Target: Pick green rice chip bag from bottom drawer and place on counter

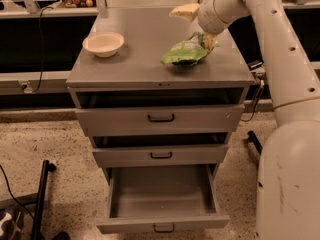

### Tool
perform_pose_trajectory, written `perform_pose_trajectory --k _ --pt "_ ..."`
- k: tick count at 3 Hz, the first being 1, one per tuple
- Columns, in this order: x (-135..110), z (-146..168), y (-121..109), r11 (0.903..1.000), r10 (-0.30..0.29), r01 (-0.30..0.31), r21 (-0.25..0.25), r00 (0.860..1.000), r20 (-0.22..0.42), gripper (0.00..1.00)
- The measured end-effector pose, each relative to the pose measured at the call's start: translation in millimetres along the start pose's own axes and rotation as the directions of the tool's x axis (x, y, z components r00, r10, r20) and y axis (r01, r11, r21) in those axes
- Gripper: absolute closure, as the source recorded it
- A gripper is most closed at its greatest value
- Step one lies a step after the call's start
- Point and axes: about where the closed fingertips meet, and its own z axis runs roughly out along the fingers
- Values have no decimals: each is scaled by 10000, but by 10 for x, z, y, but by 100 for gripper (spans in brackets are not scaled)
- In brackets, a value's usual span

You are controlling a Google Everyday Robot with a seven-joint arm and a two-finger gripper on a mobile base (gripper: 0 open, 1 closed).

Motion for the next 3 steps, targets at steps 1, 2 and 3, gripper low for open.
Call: perform_pose_trajectory --k 1,2,3 --pt "-12 -139 -61 9988 -329 314 -387 9987 -387 0" --pt "131 -468 -91 9917 -391 148 -1278 9810 -1898 0" --pt "126 -418 -46 9880 -313 -9 -1544 9781 -2058 0"
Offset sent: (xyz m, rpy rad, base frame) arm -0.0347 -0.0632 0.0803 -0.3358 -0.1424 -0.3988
